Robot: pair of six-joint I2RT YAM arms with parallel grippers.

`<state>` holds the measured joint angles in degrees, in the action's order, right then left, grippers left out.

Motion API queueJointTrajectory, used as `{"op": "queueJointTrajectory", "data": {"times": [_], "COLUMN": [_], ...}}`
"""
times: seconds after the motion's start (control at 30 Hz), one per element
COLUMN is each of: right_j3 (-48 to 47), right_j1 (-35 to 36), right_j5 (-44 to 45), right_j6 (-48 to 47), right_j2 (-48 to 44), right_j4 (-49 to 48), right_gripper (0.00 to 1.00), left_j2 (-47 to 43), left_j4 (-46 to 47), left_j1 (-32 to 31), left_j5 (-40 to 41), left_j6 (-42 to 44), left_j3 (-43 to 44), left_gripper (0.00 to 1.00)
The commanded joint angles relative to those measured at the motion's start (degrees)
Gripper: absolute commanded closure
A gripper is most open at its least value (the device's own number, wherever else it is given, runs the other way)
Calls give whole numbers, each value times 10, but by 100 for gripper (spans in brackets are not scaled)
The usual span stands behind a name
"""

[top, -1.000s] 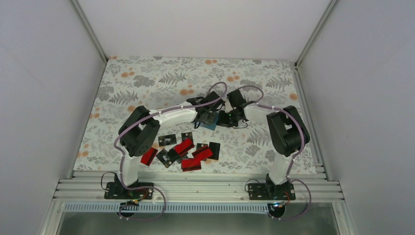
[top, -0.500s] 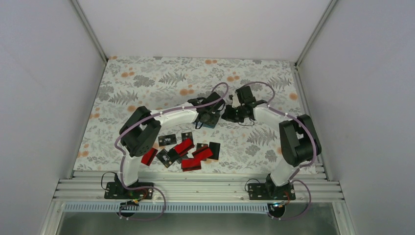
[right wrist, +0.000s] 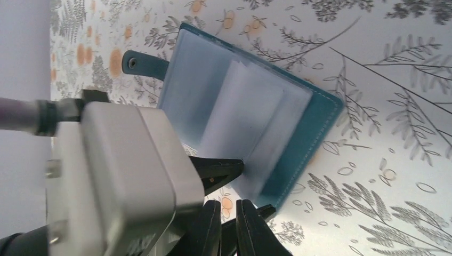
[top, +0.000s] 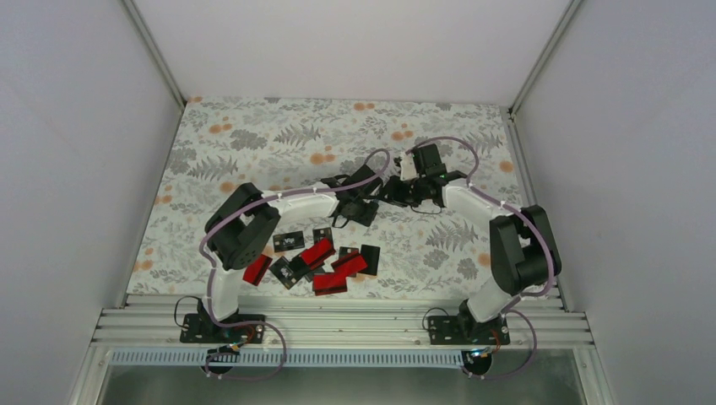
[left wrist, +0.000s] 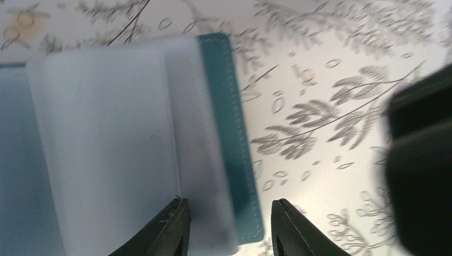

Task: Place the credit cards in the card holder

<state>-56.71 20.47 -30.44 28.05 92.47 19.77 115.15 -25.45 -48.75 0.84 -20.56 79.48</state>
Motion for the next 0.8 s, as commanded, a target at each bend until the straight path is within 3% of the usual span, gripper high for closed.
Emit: {"op": "queueJointTrajectory", "data": {"times": [0.0, 0.23, 0.77], "right_j3": [-31, -59, -73], "right_j1": [-3, 0, 2], "right_j5": [-68, -106, -81], "right_j6": [2, 4, -5], "right_j2": [23, 95, 200], "right_j4": [-26, -37, -44], "right_gripper": [90, 89, 95], "left_j2": [-32, -47, -60], "left_j4": [32, 54, 80], "left_j1": [10, 21, 50], "left_j5": [-15, -25, -54], "left_j6": [-11, -12, -17], "left_j3": [-33, -57, -79], "left_gripper": [63, 64, 66]}}
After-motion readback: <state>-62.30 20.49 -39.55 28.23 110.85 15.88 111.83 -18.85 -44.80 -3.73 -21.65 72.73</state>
